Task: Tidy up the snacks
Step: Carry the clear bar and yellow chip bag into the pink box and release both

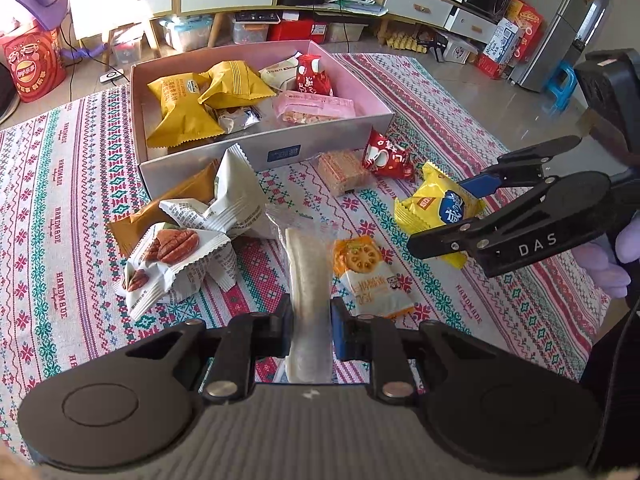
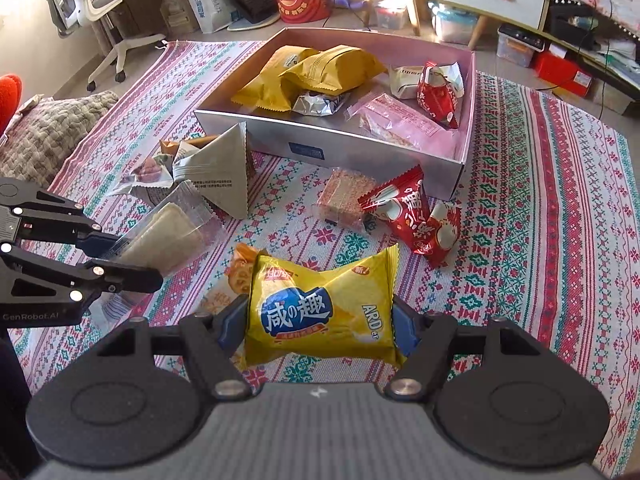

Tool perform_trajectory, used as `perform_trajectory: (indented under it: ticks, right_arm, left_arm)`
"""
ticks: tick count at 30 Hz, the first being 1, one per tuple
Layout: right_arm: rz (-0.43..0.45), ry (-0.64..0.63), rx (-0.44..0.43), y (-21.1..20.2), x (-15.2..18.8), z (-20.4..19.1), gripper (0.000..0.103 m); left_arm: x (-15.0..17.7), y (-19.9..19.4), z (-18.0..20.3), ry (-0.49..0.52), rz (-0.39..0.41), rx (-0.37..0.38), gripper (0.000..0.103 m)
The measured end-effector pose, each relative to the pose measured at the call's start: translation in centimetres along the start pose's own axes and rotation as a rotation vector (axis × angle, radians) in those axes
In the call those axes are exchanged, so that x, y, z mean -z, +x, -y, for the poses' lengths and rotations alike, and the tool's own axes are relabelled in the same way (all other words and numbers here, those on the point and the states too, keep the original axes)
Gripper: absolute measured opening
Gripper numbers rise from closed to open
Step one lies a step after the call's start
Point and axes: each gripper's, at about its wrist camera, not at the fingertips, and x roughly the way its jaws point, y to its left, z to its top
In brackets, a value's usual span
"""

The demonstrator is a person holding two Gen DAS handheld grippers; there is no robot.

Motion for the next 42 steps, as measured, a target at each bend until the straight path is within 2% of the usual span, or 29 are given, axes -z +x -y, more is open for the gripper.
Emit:
perform_trajectory:
  ticks: [8, 13, 19, 25, 37, 42]
  right_arm:
    - [0.039, 0.122, 0.007, -0.5, -1.8, 1.4, 0.068]
    - [0.08, 0.185, 0.007, -0.8, -3.5, 2.3, 0.068]
    - [0.137, 0.302, -0.028, -0.8, -6.1, 4.3, 0.068]
    - [0.156, 0.367, -0.025, 0.6, -8.0, 6.3, 0.068]
    - [0.157, 0.398, -0.02, 2.6, -9.1, 7.8, 0.068]
    - [0.17, 0.389, -0.015, 2.8, -9.6, 7.8, 0.069]
  left_arm:
    - [-2.6, -1.4, -0.2, -0.045, 0.07, -0.006, 0.024]
    - [-5.7, -0.9, -0.5, -0.073, 0.095, -0.003, 0.024]
    - [-10.2, 1.7, -1.3, -0.112, 0.081, -0.01, 0.024]
    - [-13.8, 5.2, -1.3, -0.132, 0.067, -0.033, 0.024]
    - [-15.8, 9.1, -3.1, -0.185, 0.037, -0.062, 0.024]
    - [-15.9, 9.3, -3.0, -0.152, 0.055, -0.131, 0.024]
